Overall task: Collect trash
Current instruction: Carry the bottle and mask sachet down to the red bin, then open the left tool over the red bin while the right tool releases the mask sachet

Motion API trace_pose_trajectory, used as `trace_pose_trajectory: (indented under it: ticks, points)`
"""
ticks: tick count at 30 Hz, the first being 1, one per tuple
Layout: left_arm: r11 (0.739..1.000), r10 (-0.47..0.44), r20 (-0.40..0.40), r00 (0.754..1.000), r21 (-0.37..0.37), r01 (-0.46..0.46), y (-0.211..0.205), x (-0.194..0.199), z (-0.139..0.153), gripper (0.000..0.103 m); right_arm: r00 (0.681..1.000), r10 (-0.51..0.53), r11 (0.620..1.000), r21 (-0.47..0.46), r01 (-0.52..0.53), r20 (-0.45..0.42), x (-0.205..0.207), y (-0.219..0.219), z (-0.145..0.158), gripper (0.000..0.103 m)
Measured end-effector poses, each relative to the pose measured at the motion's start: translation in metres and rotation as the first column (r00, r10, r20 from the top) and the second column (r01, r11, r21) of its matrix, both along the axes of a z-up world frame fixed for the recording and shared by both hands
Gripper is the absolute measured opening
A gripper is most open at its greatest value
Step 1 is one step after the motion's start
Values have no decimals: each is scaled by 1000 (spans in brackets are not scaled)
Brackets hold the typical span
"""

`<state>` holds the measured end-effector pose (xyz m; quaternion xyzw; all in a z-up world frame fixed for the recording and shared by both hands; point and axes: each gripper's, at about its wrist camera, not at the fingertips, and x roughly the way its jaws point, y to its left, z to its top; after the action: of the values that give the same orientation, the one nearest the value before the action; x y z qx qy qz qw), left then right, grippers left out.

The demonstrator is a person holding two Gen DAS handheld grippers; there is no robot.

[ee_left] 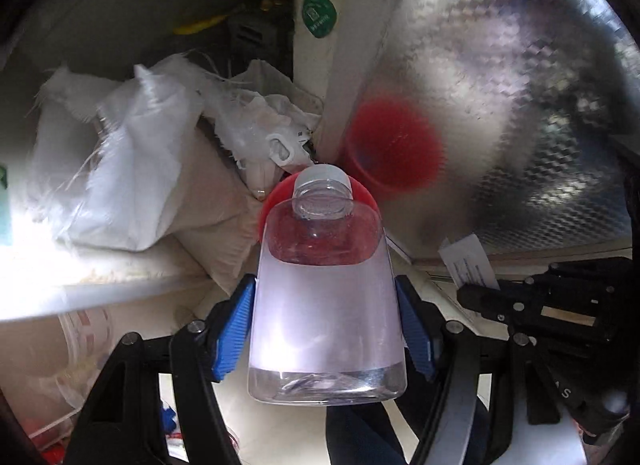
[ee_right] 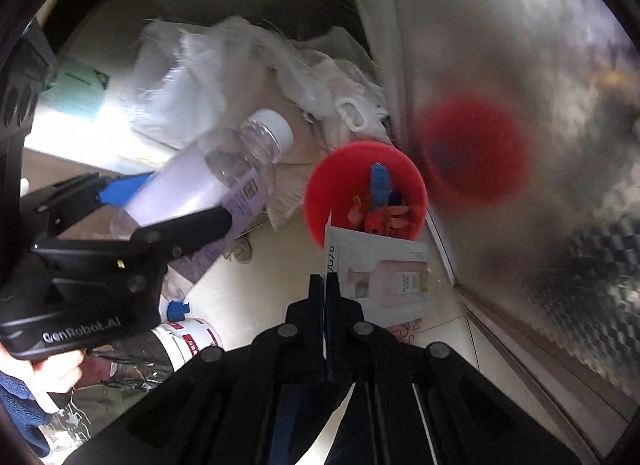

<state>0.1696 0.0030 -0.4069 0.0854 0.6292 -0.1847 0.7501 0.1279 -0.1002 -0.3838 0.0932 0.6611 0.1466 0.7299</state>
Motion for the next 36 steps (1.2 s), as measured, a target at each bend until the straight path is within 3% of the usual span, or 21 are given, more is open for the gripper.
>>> trace_pose_trajectory:
  ticks: [5,8,12,23,31,36]
  points:
    - [1000,-30,2,1000,6,30,-11,9,-13,67,999,-26,999,-23,26,27,2,-9,-10,0]
    - [1000,-28,6,1000,4,28,-12,12,-17,77,999,-30,999,-20,30,24,5,-12,-15,0]
    - [1000,-14,-11,1000,11,14,-10,14,-22,77,999,-21,999,-33,23,44,5,-13,-13,0]
    - [994,103,-18,994,38,-103,17,6,-29,81,985,135,987,-98,-125,111,14,11,-12,0]
    - [974,225,-42,974,43,-223,54,-1,-40,81,962,252,965,-97,-242,108,22,35,-19,0]
    - [957,286,-40,957,59,-284,71,-5,-46,81,940,317,944,-141,-299,127,26,53,-21,1]
